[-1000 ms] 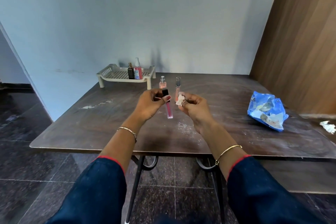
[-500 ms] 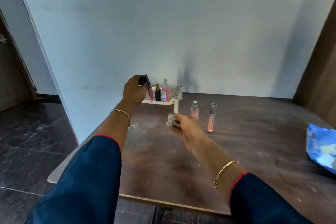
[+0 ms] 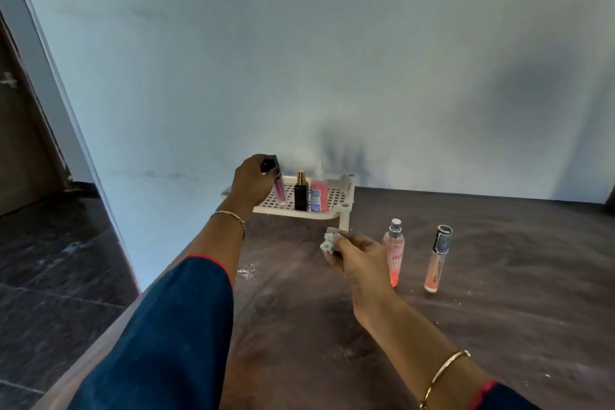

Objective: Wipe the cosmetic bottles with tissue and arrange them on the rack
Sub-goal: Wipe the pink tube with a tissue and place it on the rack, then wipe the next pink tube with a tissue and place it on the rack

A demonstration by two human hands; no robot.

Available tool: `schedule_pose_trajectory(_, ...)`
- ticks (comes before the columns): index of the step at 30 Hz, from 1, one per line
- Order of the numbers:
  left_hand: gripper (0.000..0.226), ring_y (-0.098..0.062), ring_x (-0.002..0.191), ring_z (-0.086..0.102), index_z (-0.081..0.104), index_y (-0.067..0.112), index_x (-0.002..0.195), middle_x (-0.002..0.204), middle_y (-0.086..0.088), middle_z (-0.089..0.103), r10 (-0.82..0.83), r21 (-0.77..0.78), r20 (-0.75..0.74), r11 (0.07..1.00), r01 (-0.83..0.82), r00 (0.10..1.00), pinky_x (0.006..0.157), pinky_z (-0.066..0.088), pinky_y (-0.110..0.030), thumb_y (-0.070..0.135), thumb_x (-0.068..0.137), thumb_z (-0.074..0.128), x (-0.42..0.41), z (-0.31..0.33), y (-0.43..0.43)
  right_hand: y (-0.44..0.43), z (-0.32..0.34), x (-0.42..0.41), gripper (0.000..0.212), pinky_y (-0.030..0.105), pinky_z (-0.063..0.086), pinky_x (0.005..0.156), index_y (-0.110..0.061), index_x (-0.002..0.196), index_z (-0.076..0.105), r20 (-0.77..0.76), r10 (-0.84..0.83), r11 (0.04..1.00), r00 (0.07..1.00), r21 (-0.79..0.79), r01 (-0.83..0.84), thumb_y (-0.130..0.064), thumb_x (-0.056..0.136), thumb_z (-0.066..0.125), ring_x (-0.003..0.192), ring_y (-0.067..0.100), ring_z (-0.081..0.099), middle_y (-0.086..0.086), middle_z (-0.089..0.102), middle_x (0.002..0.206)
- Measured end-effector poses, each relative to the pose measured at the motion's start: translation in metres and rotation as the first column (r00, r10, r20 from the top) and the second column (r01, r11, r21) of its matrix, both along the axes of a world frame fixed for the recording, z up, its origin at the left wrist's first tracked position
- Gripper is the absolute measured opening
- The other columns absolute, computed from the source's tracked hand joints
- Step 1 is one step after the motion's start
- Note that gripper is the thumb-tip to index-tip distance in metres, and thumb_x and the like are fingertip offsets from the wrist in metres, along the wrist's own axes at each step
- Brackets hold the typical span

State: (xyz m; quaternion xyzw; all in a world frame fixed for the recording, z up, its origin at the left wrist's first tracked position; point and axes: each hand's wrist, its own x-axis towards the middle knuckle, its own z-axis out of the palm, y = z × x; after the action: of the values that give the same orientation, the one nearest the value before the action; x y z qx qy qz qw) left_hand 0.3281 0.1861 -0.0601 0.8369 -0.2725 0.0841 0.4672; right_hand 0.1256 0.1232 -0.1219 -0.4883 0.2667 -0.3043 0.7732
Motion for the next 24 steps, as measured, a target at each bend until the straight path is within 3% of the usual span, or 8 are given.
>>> schedule_pose_trajectory(5,0.036,-0.024,0.115,0.057,0.058,0.009,0.124,0.124,-0.010,0.062,-0.047,0.122,0.020,0.992,0.044,0.999,0.091,0.037,-0.024,0.019,0.089,0.061,0.005,-0.013,-0.011,0.002,-0.006,0.009,0.013,0.027,0.055,0.083,-0.006,0.094,0.072,0.002,-0.001,1.000,1.000,0.010,0.001,-0.002,0.089,0.060,0.080,0.012,0.065,0.006,0.069,0.085)
schedule_pose_trajectory(17,0.049,-0.024,0.115,0.059,0.050,0.008,0.132,0.126,-0.009,0.062,-0.078,0.104,-0.086,0.991,0.087,0.993,0.090,0.041,-0.026,0.019,0.087,0.066,0.001,-0.012,-0.008,0.003,0.001,0.003,0.014,0.027,0.055,0.084,-0.007,0.095,0.072,-0.025,0.040,0.999,0.999,0.022,-0.040,-0.003,0.089,0.060,0.089,0.015,0.065,0.007,0.070,0.095)
schedule_pose_trajectory(24,0.069,-0.030,0.129,0.046,0.033,0.009,0.142,0.143,-0.014,0.046,-0.069,0.145,-0.084,0.986,0.081,0.994,0.107,0.037,-0.040,0.024,0.085,0.068,-0.017,0.001,0.004,0.007,0.011,-0.013,0.014,0.022,0.056,0.076,-0.007,0.095,0.072,-0.020,0.051,0.998,0.998,0.028,-0.050,-0.002,0.088,0.060,0.080,0.011,0.065,0.006,0.070,0.089)
